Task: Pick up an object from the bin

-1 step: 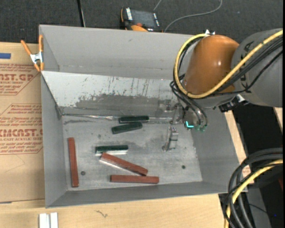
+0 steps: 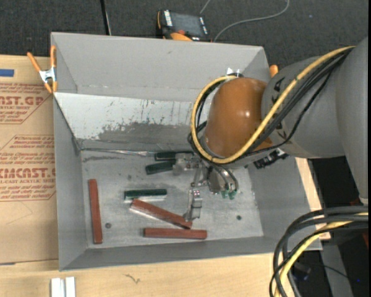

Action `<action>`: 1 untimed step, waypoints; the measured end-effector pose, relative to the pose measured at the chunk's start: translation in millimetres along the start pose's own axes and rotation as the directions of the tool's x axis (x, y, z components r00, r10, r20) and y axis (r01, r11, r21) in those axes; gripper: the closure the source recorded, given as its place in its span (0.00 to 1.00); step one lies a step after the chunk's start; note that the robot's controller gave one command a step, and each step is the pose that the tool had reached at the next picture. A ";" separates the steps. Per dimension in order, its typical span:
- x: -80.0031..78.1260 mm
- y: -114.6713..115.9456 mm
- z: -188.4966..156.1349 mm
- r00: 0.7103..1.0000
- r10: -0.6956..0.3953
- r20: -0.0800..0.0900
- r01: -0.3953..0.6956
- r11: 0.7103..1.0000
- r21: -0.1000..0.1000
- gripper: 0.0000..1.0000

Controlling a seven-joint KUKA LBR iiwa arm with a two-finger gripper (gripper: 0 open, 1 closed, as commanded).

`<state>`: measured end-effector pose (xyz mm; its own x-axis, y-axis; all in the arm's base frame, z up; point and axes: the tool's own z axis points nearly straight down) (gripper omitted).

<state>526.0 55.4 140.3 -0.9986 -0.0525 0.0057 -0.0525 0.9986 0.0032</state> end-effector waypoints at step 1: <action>42.0 11.6 72.1 1.000 0.008 0.010 -0.008 1.000 0.001 0.00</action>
Offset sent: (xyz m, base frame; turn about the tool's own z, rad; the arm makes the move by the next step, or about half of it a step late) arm -0.0430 0.0083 -0.0703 0.0077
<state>483.0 65.0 68.4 -0.9990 -0.0445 -0.0043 -0.0445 0.9990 0.0018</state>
